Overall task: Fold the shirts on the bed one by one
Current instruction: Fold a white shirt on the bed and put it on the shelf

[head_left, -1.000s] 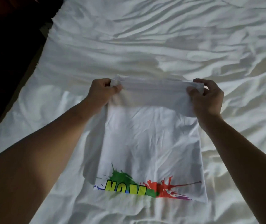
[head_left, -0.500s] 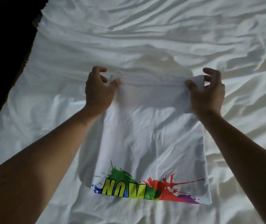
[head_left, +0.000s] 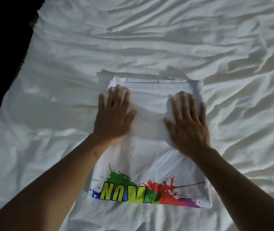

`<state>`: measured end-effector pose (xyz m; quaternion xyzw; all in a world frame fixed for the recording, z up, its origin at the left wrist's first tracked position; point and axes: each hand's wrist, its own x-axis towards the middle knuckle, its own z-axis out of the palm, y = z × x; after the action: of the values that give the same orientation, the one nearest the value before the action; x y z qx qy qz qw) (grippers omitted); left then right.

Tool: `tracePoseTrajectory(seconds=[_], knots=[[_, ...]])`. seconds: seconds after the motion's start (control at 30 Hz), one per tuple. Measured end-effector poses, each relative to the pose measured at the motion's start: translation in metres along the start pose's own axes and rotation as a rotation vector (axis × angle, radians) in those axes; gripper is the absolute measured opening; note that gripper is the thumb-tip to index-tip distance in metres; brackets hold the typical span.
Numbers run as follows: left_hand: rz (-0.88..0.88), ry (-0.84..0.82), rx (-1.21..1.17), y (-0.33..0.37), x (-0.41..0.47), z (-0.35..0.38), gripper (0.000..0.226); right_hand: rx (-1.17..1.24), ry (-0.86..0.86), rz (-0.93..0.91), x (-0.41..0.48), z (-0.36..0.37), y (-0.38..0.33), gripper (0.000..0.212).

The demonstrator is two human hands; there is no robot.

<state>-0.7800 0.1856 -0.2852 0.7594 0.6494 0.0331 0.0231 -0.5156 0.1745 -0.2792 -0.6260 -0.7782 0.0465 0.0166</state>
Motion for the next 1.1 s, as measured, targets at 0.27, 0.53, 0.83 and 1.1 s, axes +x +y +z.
tracePoseTrajectory(seconds=[0.27,0.53,0.83,1.1], knots=[[-0.020,0.142,-0.368,0.105,0.013,-0.060,0.023,0.488,0.187,0.501,-0.083,-0.013,-0.005,0.050],[-0.232,-0.339,-0.374,0.204,0.051,-0.065,0.072,0.631,-0.121,0.691,-0.105,-0.027,-0.016,0.032],[-0.184,-0.424,-0.201,0.229,0.076,-0.040,0.047,0.677,-0.158,0.730,-0.122,-0.010,-0.017,0.039],[-0.145,-0.375,-0.263,0.216,0.069,-0.033,0.031,0.690,-0.152,0.726,-0.124,-0.020,-0.016,0.039]])
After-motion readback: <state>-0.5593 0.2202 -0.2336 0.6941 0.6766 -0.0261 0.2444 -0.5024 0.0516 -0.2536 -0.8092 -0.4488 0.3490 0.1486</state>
